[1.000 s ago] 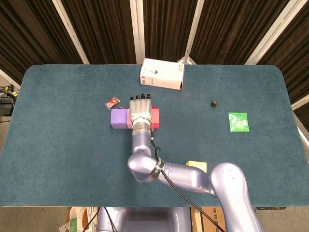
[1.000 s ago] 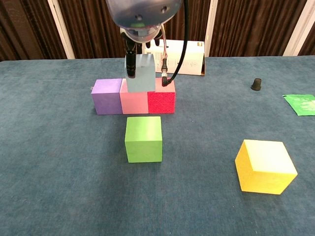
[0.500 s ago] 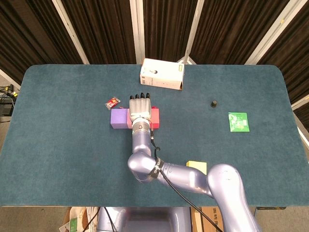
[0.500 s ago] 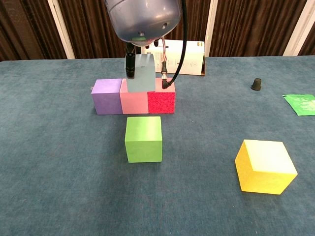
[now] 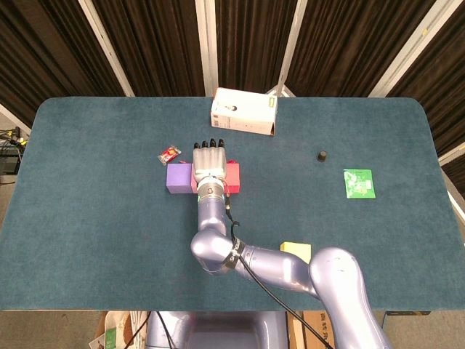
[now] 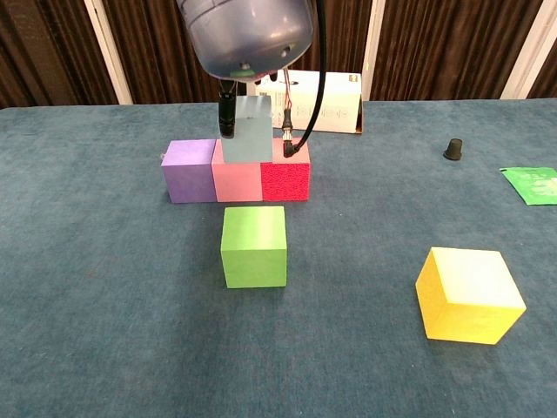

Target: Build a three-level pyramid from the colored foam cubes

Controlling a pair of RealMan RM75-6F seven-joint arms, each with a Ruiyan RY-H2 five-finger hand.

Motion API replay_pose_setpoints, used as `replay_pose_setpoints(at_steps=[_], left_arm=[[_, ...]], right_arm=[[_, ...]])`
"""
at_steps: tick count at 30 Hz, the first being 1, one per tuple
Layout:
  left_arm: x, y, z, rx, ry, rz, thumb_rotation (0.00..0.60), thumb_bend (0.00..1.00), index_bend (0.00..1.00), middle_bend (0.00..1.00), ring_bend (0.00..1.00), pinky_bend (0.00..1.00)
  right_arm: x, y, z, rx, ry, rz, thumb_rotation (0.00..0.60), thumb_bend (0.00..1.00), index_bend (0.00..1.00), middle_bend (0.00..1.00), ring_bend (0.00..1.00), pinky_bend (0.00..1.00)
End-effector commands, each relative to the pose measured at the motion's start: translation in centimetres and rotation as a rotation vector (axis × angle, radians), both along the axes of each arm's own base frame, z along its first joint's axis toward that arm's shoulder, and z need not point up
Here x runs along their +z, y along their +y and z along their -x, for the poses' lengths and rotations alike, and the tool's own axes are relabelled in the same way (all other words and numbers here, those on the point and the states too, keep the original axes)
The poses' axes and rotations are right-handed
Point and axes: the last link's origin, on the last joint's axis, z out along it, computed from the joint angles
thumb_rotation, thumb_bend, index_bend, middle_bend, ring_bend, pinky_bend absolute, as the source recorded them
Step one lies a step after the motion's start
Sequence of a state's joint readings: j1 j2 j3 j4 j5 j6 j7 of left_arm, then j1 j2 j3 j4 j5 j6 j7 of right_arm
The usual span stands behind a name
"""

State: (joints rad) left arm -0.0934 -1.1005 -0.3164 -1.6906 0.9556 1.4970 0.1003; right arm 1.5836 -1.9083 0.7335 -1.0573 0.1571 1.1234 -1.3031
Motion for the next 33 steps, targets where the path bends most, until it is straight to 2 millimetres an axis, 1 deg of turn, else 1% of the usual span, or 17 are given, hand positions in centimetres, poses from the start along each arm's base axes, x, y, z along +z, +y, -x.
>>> replay_pose_setpoints(at_steps=[1, 15, 21, 27, 29, 33], left_arm=[[0.0, 0.0, 0.0, 0.002, -0.001, 0.000, 0.600, 0.30, 0.09, 0.00, 0.00, 0.00], [0.1, 0.0, 0.1, 0.011, 0.000, -0.006, 0.600, 0.30, 0.09, 0.00, 0.00, 0.00], [0.1, 0.0, 0.1, 0.010, 0.000, -0.004, 0.600, 0.30, 0.09, 0.00, 0.00, 0.00], [0.3, 0.0, -0.1, -0.021, -0.002, -0.005, 0.600, 0.30, 0.09, 0.00, 0.00, 0.00], [0.4, -0.1, -0.1, -0.034, -0.001, -0.012, 0.600, 0.30, 0.09, 0.00, 0.00, 0.00], [0.6, -0.2, -0.1, -0.036, 0.009, -0.035, 0.600, 0.30, 0.09, 0.00, 0.00, 0.00]], right_arm=[[-0.1, 0.0, 0.0, -0.003, -0.001, 0.001, 0.600, 0.32, 0.15, 0.14, 0.00, 0.00], [-0.1, -0.1, 0.2, -0.008, 0.005, -0.003, 0.600, 0.32, 0.15, 0.14, 0.00, 0.00], [0.2, 0.2, 0.2, -0.007, 0.009, -0.013, 0.600, 0.32, 0.15, 0.14, 0.00, 0.00], [1.9, 1.3, 0.3, 0.019, 0.000, -0.011, 0.600, 0.32, 0.14, 0.14, 0.00, 0.00], [2.9, 1.6, 0.4, 0.040, -0.011, 0.012, 0.600, 0.32, 0.12, 0.14, 0.00, 0.00], [5.0, 2.2, 1.0, 0.077, -0.068, 0.058, 0.600, 0.32, 0.04, 0.11, 0.00, 0.00]])
